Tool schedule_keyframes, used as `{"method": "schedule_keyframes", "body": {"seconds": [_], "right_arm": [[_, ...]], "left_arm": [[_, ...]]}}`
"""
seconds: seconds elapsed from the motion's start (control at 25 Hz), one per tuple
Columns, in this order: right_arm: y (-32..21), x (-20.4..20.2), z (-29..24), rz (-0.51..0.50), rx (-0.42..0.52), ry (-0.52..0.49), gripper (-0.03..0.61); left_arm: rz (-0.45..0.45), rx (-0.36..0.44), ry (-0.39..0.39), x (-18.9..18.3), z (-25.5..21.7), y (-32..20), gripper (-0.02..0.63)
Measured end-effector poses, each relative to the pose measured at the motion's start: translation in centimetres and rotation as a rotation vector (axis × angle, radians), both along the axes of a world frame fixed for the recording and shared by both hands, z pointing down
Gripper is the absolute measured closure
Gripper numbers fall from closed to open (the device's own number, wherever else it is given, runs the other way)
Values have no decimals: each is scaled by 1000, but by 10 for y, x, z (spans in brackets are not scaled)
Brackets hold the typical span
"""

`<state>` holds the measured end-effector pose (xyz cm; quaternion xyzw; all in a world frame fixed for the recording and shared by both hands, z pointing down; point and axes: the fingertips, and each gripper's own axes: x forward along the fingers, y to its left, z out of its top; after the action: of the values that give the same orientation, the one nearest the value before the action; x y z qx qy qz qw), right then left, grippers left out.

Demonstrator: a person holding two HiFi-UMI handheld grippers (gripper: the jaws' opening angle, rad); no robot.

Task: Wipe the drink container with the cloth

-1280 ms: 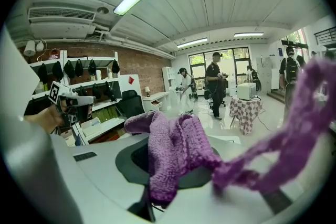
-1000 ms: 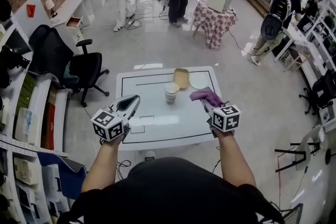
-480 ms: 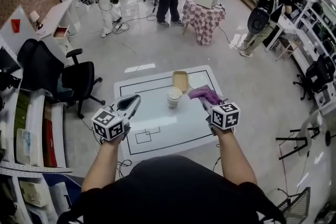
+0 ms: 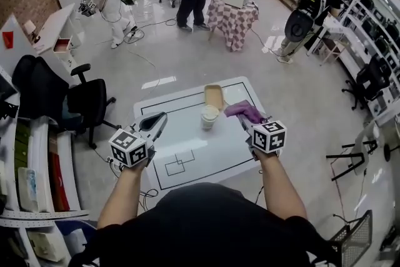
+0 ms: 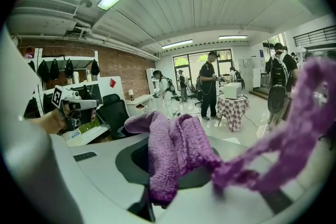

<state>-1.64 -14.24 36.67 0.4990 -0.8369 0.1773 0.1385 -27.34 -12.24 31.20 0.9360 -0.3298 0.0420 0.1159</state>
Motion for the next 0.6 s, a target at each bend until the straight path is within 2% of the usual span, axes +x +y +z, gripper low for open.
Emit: {"method": "schedule_keyframes", "body": {"seconds": [0.2,0.6], "right_arm": [[-4,-2,13,15,-49,38,503],[-57,22,60,-1,-113,28,502]], "left_arm": [[15,-25,15,-3,9,-13,591],[22,-71,2,29,48,-68,591]]}}
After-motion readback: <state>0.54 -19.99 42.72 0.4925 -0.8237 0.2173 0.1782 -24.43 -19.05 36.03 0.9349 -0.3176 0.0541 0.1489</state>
